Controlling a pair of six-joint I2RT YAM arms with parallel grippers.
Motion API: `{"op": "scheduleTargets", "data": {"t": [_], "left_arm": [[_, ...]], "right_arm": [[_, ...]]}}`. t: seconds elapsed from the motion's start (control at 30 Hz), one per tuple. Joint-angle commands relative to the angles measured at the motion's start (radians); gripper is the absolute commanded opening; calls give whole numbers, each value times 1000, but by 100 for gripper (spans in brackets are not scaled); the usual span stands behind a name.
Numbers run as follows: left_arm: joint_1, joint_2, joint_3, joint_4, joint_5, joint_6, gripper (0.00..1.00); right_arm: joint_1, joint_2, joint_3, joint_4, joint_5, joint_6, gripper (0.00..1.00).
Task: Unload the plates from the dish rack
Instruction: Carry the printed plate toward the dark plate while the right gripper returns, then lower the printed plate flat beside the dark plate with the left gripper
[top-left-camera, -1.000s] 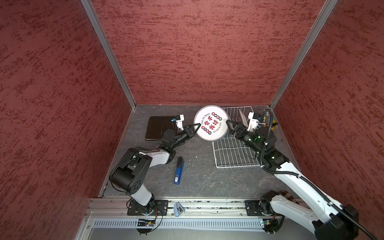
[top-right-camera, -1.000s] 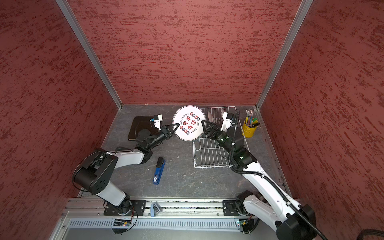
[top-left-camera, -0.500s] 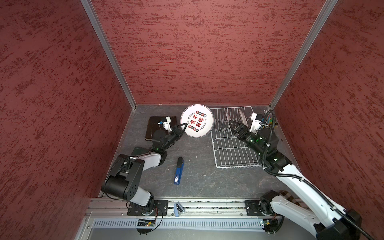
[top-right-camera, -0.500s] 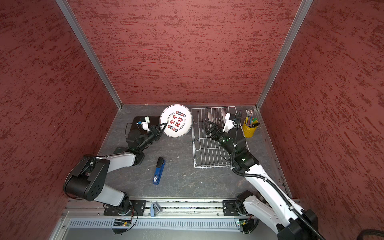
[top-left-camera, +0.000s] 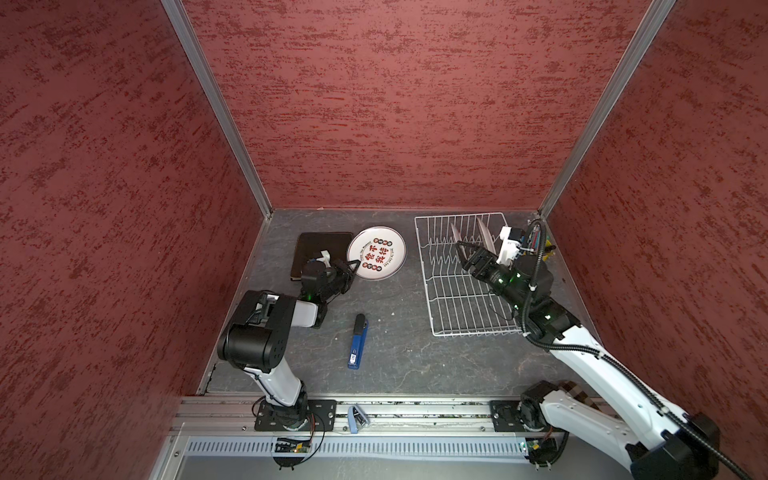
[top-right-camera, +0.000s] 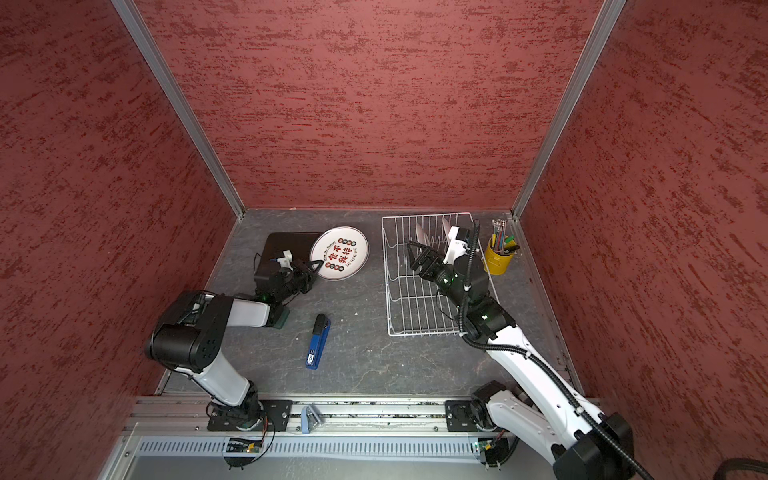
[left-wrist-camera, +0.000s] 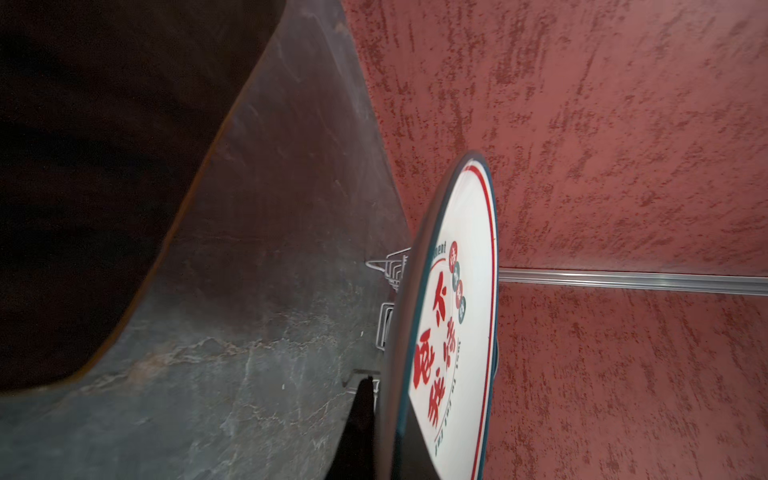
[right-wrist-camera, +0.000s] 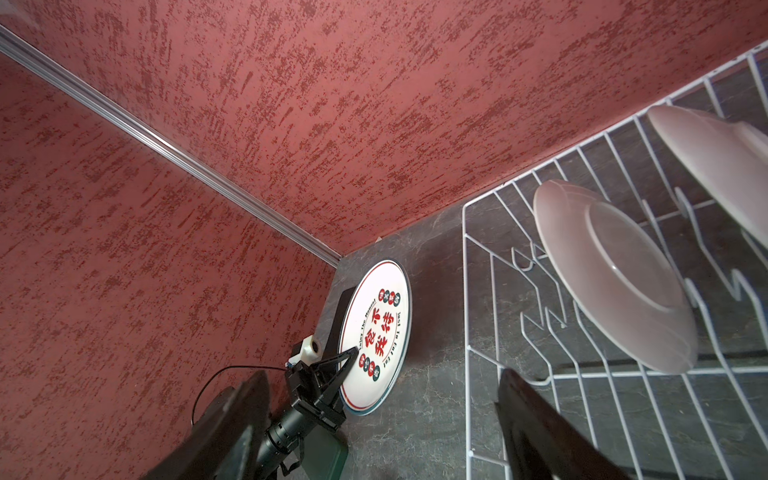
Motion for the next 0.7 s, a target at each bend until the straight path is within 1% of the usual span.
{"op": "scheduleTargets", "data": {"t": [0.0, 0.1, 0.23, 0.33, 0.5, 0.67], "left_arm": [[3, -8, 52, -37, 14, 18, 0], [0, -22, 72, -105, 2, 57, 0], [-5, -41, 117, -239, -36, 120, 0], [-9, -31, 150, -303, -54, 150, 0], [-13, 19, 189, -301, -49, 150, 0], [-28, 49, 238, -334, -51, 160, 0]], "right_arm": [[-5, 4, -3, -6, 13, -11, 86], [-5, 9, 2, -13, 9, -16, 86], [-5, 14, -1, -17, 4, -15, 86], [-5, 12, -1, -17, 2, -13, 86], [-5, 5, -6, -10, 7, -8, 86], [-5, -6, -8, -23, 19, -13, 87]]}}
